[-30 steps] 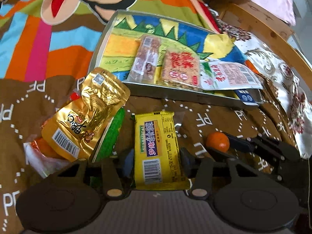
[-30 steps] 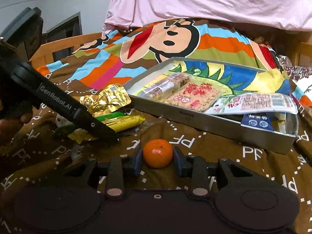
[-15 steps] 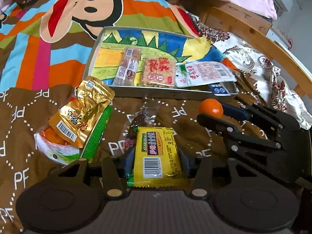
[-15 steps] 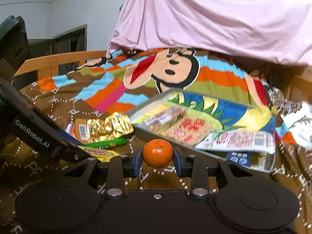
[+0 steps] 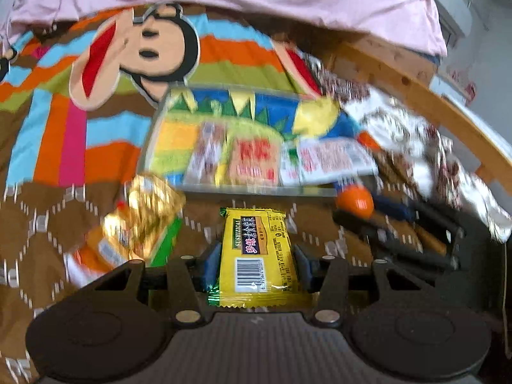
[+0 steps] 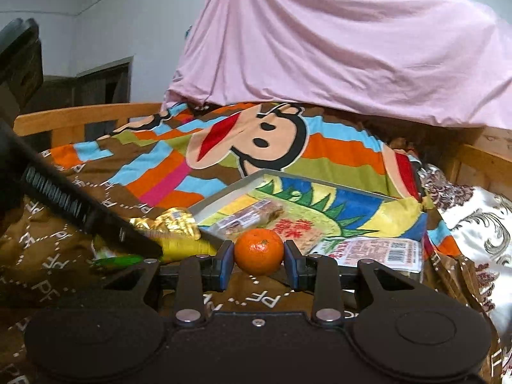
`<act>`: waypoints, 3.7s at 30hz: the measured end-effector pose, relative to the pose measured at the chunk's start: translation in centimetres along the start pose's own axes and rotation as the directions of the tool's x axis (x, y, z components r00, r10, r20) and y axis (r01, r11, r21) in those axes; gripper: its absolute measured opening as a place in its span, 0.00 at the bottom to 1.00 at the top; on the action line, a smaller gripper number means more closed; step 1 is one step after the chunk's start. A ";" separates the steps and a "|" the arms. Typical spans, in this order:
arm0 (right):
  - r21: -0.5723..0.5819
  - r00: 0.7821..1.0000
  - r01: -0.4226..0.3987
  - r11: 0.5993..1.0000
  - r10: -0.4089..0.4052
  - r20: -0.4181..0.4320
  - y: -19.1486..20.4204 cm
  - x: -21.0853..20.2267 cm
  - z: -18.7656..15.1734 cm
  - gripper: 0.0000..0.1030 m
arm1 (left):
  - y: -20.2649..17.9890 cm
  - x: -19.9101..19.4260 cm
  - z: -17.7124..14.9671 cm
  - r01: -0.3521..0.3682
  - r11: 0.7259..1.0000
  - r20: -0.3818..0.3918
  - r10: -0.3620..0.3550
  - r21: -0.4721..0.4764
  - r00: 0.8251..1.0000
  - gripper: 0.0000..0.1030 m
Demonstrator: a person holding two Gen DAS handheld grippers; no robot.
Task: Organize snacks
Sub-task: 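Lift the yellow packet with left tool while right tool lifts the orange toward the tray, then lower the yellow packet and orange into the tray and open both tools, then raise both open tools away from the tray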
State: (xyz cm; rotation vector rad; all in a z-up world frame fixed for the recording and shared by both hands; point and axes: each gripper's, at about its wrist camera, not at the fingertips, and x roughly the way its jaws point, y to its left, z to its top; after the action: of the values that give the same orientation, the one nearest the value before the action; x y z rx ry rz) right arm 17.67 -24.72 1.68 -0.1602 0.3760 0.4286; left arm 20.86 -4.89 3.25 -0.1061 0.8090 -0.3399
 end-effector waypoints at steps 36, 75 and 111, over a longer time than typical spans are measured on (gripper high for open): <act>0.165 0.987 0.157 0.974 -0.152 -0.043 -4.6 8.2 -3.1 0.53 | -0.2 15.8 5.1 0.032 0.998 0.152 -0.040 0.055 0.988 0.53; 0.145 0.954 0.172 0.974 -0.201 0.223 0.1 -6.8 6.3 0.99 | 0.2 -8.0 1.6 -0.057 0.998 0.430 0.069 -0.041 0.900 0.99; 0.262 0.986 0.151 0.953 -0.165 0.032 13.5 -29.3 20.1 0.99 | 0.9 -33.9 1.9 -0.043 0.998 0.516 0.013 0.047 0.856 1.00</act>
State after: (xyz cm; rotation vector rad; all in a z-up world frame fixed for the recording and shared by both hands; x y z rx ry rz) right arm -6.38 -18.92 30.55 0.0757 0.3598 0.2216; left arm 0.78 7.33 27.70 -0.1252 0.2640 -0.2871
